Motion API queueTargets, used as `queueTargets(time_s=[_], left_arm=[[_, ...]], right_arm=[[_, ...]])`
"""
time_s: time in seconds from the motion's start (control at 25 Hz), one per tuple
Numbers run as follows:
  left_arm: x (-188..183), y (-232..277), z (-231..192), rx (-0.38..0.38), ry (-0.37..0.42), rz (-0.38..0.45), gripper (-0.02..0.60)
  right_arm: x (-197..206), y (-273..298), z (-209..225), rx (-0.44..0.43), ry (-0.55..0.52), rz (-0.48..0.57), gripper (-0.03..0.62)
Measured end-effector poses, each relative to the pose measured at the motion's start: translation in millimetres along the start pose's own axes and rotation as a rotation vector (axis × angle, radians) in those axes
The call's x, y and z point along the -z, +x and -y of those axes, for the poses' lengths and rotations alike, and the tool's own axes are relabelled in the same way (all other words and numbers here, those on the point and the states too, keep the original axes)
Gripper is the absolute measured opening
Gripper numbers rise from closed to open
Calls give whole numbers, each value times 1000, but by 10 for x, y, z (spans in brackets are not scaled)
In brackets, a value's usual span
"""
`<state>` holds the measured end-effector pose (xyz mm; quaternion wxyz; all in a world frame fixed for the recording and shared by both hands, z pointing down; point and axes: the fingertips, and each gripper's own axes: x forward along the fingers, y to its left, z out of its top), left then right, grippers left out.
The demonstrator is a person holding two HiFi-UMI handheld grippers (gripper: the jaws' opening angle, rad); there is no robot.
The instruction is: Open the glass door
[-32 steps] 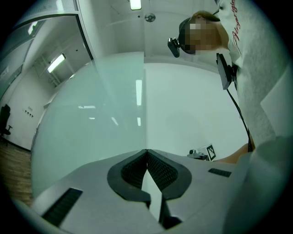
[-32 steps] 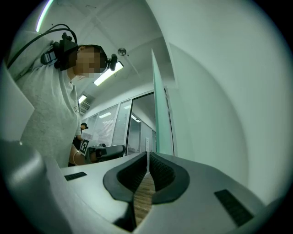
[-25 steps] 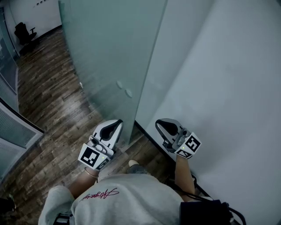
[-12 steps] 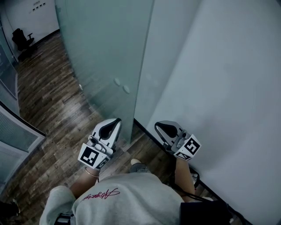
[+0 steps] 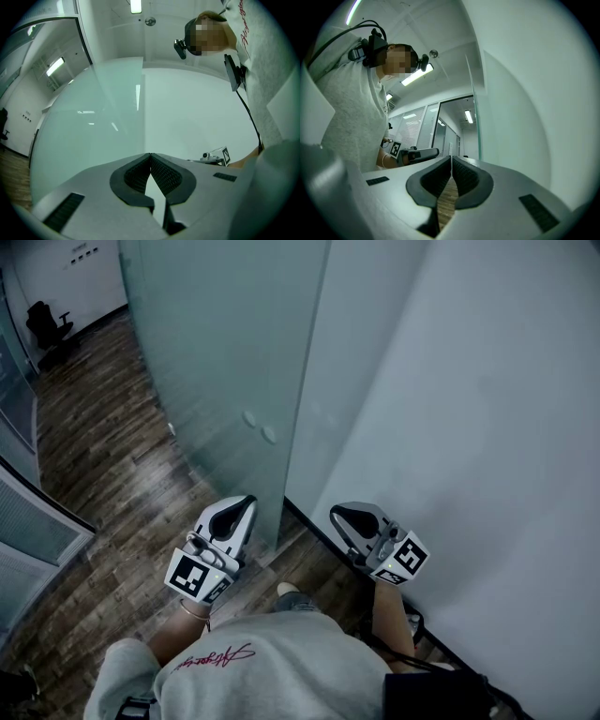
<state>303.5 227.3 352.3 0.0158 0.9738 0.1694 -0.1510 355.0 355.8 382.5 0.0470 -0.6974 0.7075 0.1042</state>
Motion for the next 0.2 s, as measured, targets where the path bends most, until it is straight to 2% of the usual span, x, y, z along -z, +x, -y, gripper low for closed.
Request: queueTargets(time_s=[0.2], left_arm=[[-8, 28, 11, 5, 11, -4, 12]], right_arm=[[-23, -11, 8, -7, 3, -2, 25]])
